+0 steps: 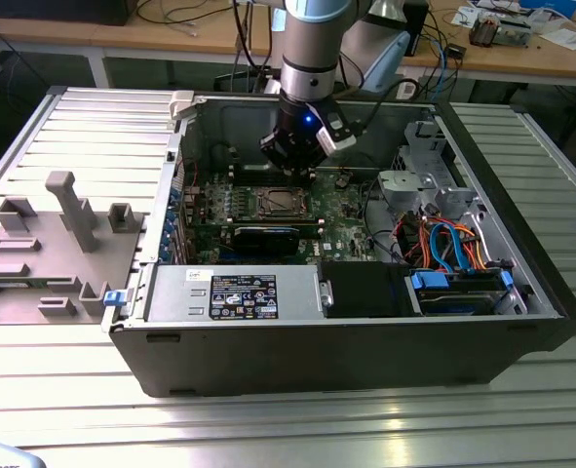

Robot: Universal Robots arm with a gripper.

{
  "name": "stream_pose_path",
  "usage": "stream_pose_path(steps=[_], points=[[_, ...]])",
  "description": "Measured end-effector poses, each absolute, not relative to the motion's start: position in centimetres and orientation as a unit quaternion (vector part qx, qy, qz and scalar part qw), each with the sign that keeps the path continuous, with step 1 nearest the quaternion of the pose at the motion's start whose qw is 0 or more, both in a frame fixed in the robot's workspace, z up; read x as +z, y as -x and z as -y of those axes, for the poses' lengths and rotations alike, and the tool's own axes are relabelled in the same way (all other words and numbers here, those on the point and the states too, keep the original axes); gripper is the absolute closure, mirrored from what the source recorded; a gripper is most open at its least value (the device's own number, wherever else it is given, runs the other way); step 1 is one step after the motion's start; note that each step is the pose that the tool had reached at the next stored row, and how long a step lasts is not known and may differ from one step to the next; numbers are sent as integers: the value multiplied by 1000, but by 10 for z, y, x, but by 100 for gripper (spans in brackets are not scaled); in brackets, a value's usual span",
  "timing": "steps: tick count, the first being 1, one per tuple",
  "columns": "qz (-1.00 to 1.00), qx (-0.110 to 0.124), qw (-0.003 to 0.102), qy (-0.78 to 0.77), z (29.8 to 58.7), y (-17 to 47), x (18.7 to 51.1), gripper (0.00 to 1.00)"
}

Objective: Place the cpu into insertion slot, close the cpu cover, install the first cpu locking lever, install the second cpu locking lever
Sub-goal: 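Install the first cpu locking lever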

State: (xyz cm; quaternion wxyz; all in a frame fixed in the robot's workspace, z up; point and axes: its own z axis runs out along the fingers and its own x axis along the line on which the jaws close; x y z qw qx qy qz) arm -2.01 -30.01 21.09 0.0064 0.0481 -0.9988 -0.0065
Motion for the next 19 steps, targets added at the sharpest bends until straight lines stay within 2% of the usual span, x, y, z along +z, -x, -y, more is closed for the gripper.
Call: stream_pose_path(steps=[19], points=[[999,-6,6,-48,322,20,211,89]])
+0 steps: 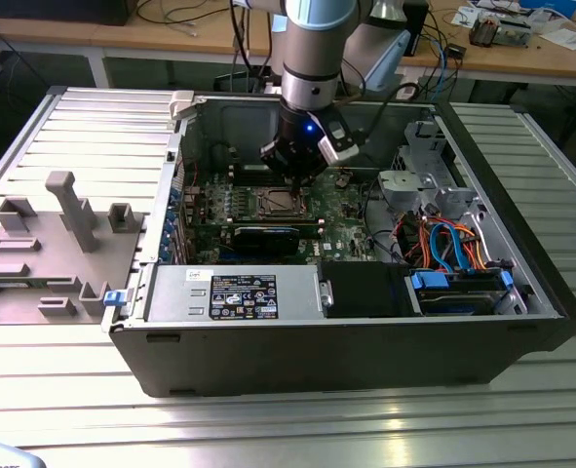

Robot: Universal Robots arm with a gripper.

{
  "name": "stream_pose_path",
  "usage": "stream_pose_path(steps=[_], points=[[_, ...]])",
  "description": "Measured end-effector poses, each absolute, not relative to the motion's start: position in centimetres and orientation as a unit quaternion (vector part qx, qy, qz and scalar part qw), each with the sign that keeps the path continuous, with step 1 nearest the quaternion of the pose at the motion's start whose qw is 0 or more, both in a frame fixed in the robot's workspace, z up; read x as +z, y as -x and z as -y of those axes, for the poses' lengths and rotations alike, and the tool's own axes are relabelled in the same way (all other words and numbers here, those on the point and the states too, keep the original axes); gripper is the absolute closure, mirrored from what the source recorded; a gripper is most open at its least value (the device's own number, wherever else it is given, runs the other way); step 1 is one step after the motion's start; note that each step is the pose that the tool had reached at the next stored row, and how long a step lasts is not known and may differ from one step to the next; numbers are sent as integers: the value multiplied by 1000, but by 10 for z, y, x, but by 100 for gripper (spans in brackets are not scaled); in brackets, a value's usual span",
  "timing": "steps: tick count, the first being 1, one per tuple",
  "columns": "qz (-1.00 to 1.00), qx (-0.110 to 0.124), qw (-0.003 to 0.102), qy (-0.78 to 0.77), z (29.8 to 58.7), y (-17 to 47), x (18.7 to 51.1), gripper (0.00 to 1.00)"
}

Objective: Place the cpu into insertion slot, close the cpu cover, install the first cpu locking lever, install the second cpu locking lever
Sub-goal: 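Install the first cpu locking lever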

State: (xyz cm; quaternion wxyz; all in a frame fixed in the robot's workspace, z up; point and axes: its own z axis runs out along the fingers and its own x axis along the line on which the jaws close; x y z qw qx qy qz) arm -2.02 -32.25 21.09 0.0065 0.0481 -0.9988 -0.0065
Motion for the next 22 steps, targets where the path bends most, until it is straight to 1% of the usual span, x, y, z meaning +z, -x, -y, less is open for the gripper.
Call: stream_pose_path(steps=[15,22], points=[[999,-6,6,-48,329,20,212,89],[999,-6,6,-48,329,20,219,89]])
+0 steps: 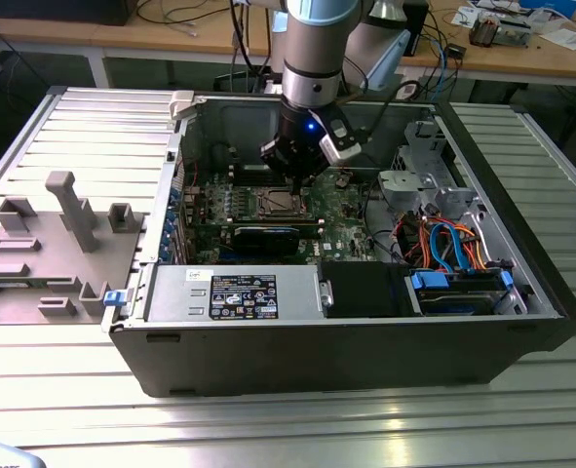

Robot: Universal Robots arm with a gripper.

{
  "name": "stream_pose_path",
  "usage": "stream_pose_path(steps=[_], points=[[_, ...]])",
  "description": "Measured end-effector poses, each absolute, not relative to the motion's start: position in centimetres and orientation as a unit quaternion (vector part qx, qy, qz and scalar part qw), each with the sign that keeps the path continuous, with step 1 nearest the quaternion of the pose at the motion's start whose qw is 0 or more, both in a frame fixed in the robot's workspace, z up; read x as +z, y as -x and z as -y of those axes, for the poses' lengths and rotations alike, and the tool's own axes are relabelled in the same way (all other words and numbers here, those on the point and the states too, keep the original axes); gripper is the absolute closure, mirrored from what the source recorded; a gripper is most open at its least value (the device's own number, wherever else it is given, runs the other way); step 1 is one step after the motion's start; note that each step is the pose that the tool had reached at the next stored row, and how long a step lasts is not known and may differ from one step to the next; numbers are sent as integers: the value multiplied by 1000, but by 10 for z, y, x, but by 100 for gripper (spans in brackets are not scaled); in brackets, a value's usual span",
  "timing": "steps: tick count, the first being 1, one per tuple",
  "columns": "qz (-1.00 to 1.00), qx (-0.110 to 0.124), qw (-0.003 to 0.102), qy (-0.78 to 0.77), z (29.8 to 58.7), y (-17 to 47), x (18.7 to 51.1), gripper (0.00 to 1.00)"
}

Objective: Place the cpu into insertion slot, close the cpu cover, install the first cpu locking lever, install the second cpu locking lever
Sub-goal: 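Install the first cpu locking lever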

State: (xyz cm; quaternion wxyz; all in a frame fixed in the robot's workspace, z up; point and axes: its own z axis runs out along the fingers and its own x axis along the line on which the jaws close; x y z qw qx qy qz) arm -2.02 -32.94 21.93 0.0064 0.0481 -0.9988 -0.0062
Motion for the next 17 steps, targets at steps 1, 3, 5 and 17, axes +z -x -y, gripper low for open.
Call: stream_pose_path(steps=[1,3,5,17], points=[[999,-6,6,-48,329,20,220,89],[999,-6,6,-48,329,20,221,89],[999,-6,6,-48,329,20,222,89],[999,-6,6,-48,329,20,236,89]])
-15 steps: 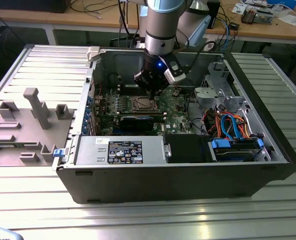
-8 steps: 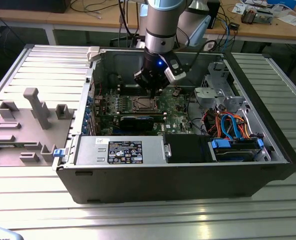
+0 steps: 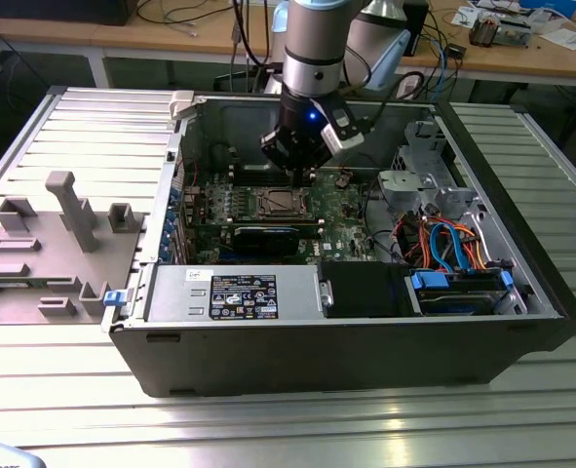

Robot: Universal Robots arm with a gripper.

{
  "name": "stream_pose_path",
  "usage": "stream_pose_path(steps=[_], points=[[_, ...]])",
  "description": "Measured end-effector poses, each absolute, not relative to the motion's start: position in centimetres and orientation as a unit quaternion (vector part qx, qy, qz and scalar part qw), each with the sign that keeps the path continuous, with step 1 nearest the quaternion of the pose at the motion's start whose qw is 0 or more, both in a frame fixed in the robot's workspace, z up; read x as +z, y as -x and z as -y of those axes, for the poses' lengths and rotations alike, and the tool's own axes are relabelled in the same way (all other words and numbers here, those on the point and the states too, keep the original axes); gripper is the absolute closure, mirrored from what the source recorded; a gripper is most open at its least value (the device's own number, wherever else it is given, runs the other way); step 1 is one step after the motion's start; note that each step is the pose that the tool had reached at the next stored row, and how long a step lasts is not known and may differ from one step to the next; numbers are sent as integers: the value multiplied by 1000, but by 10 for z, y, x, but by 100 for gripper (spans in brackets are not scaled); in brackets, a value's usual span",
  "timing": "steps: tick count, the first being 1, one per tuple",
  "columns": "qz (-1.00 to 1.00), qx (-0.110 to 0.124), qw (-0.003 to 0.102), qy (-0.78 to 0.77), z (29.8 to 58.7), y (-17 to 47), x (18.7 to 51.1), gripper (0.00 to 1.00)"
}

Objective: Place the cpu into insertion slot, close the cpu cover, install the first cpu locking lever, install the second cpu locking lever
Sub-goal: 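Install the first cpu locking lever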

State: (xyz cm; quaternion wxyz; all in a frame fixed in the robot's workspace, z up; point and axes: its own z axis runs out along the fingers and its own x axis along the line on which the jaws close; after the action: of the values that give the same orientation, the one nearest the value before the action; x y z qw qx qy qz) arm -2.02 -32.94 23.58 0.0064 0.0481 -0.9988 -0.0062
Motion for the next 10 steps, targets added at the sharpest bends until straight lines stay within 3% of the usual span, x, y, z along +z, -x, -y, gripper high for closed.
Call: stream_pose_path(steps=[10], points=[[999,-6,6,-48,329,20,251,89]])
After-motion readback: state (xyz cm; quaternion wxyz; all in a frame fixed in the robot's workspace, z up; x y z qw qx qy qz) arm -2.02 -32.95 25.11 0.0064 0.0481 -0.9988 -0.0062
